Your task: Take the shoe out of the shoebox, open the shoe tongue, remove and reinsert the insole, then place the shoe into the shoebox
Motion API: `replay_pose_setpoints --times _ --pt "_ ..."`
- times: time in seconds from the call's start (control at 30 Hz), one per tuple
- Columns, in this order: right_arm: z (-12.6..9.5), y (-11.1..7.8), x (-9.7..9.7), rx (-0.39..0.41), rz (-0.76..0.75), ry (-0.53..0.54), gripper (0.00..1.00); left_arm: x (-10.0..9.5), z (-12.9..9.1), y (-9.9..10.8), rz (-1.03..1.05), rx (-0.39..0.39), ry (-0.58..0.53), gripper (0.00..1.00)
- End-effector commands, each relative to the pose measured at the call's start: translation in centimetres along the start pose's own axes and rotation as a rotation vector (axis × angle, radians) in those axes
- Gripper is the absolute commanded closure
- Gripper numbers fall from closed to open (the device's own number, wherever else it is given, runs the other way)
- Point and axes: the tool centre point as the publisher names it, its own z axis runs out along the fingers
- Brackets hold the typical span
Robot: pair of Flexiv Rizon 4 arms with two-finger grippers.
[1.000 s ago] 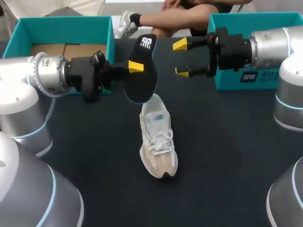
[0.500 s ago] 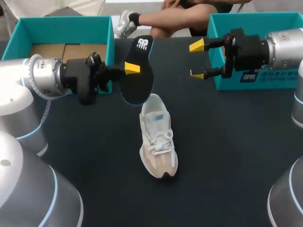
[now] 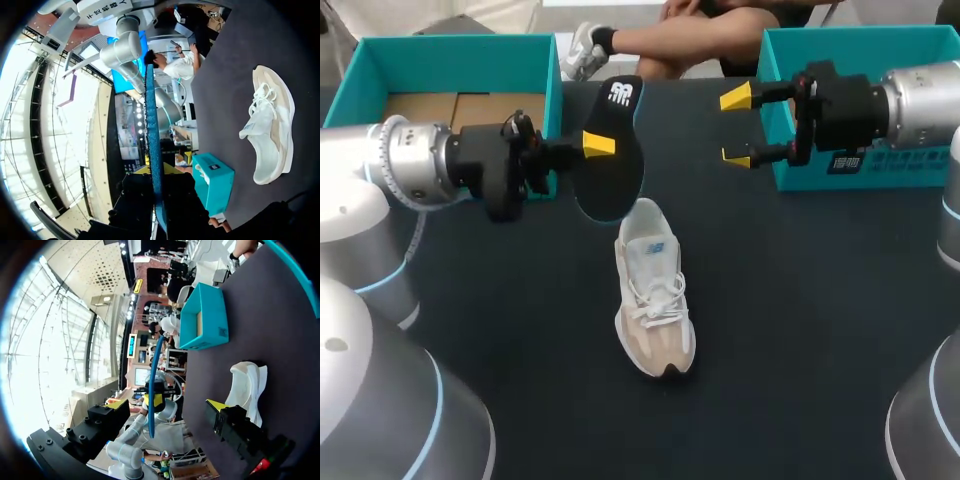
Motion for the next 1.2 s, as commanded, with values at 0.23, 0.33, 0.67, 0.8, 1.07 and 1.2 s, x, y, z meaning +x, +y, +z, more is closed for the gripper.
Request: replay_pose_setpoints --times 0.23,0.33,0.67,0.8,1.07,1.2 --pt "0.2 0.0 0.0 -0.002 0.001 -0.003 0.00 -1.0 1.0 -1.4 -0.414 0.033 -0.001 1.00" --pt "0.2 0.0 0.0 -0.002 0.001 -0.003 0.00 -1.3 1.1 -1.8 -0.521 0.033 0.022 1.00" --pt "0.2 0.0 0.0 -0.002 0.001 -0.003 0.00 -0.9 0.7 -2.8 -0.877 0.066 0.107 1.00" --pt "0.2 0.0 0.0 -0.002 0.001 -0.003 0.00 -0.6 0.4 -3.1 -1.042 0.073 0.102 1.00" --pt "0.2 0.0 0.0 -0.002 0.001 -0.003 0.00 -0.9 0.1 -3.5 -1.281 0.060 0.083 1.00" --pt "0.2 0.0 0.0 -0.002 0.001 -0.003 0.00 -1.5 -0.3 -3.9 -1.378 0.028 0.160 1.00"
